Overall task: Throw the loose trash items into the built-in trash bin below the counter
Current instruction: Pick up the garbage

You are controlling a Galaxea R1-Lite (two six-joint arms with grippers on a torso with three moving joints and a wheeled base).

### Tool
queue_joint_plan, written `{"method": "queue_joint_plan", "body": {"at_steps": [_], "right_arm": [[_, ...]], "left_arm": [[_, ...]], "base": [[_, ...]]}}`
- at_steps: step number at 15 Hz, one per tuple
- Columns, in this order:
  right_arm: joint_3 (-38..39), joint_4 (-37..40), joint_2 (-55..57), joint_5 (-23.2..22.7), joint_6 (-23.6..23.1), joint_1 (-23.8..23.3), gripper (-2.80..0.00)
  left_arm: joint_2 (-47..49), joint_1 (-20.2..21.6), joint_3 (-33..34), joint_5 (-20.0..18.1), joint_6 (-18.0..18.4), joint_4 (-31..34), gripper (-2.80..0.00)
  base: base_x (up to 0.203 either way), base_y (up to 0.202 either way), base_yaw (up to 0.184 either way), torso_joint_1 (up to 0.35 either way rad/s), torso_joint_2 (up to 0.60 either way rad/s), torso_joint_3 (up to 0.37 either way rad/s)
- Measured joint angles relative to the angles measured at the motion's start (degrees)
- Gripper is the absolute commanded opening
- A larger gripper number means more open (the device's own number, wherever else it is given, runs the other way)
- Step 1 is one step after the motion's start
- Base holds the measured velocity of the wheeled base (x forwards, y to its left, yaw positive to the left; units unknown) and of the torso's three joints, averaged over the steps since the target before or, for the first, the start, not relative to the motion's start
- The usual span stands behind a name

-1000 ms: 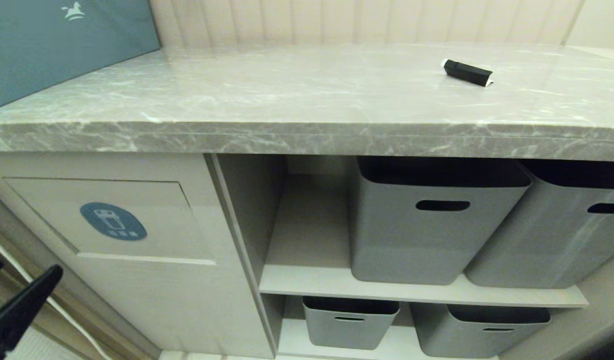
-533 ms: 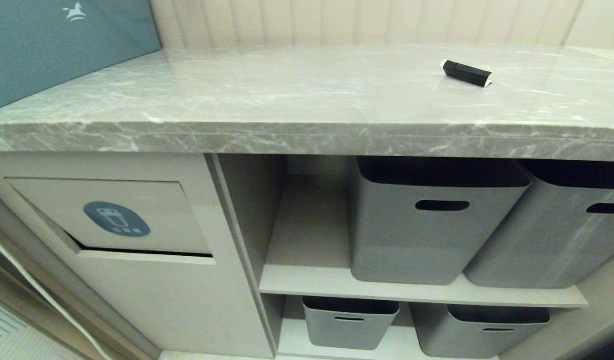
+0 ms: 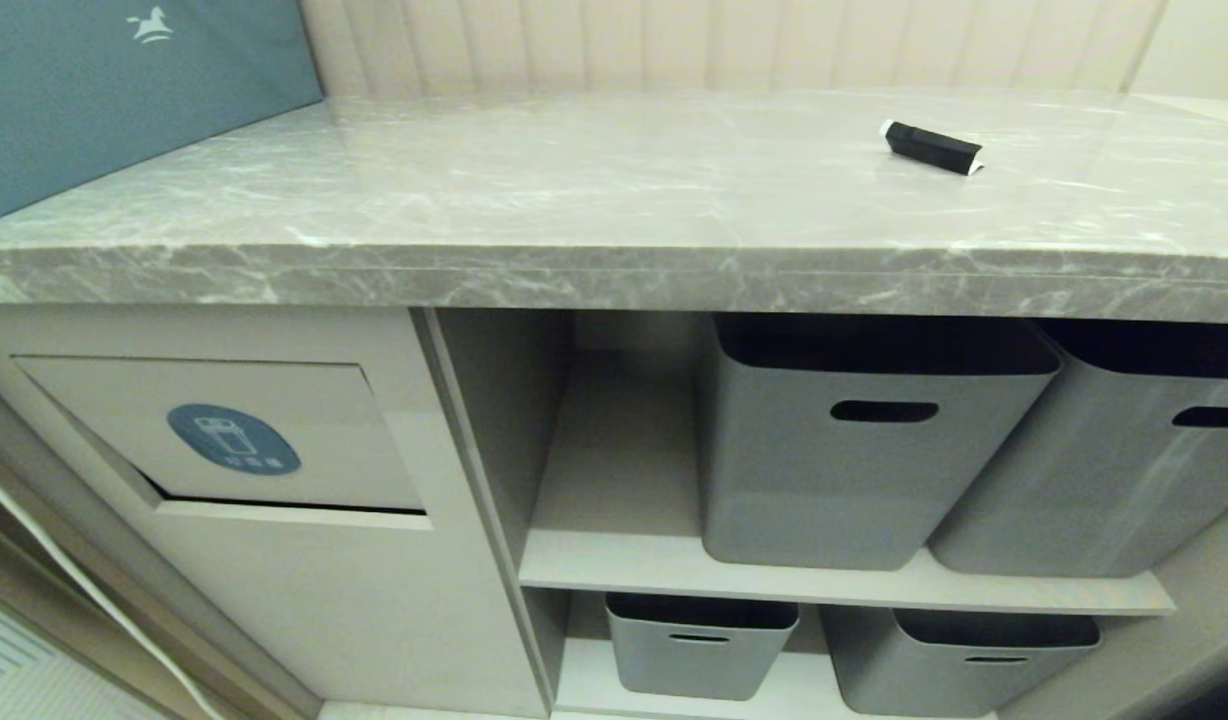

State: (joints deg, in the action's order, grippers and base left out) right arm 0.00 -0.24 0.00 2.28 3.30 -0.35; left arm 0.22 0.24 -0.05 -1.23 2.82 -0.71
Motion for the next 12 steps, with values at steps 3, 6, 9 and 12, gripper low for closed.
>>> {"method": "queue_joint_plan", "body": {"at_steps": [3,6,9,12], "right_arm": [[0.00,0.00,0.00,-0.01,0.00,0.00,-2.80],[0.00,0.00,0.00,0.00,0.00,0.00,-2.80],[0.00,0.02,0.00,0.00,-0.11,0.00,-2.80],[0.00,0.04,0.00,-0.02,-0.13,0.00,-2.80]], "left_arm": [[-0.15,0.00,0.05,0.09,-0.40,0.02,0.00],[-0.15,0.00,0.05,0.22,-1.27,0.00,0.00],[-0.15,0.00,0.05,0.27,-1.40,0.09,0.00],[-0.15,-0.03,0.05,0.27,-1.35,0.13,0.00]], "base": [[0.000,0.000,0.000,0.000,0.00,0.000],[0.000,0.000,0.000,0.000,0.00,0.000],[0.000,0.000,0.000,0.053,-0.18,-0.140],[0.000,0.000,0.000,0.088,-0.30,-0.281]]}}
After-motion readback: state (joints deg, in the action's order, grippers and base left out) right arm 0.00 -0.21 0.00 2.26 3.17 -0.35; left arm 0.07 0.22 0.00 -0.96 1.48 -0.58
